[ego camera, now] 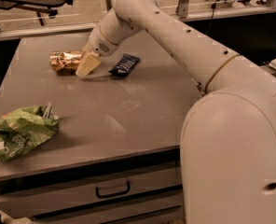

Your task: Move orange can near green jalapeno chip bag

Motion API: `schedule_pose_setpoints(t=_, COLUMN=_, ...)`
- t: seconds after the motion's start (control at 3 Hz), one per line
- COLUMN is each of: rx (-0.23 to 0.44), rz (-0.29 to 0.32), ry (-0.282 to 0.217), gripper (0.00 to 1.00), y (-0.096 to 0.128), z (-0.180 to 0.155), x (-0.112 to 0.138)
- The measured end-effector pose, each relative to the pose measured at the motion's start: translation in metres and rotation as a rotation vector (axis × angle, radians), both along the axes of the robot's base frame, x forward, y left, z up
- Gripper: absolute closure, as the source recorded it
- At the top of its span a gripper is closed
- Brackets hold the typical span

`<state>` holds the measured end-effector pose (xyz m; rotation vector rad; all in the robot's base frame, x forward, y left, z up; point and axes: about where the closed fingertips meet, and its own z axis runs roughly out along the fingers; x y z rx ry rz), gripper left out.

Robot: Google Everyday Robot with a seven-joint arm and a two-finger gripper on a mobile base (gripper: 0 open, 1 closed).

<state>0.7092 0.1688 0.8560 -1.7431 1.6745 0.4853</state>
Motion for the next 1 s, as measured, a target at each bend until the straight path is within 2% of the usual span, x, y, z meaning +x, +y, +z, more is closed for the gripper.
schedule_pose_setpoints(t=0.33, rx=-0.003, rz=0.016, ry=-0.002, gripper=0.63, y=-0.001, z=-0.007, x=0.002)
schedule_pose_setpoints(t=0.67, rx=0.029, rz=0.050, ry=-0.012, gripper=0.86, y=-0.005, z=0.006, x=-0.005)
schedule_pose_setpoints(t=1.0, rx=0.059, rz=0.133, ry=-0.041, gripper=1.00, y=-0.010, z=0.033, x=-0.028)
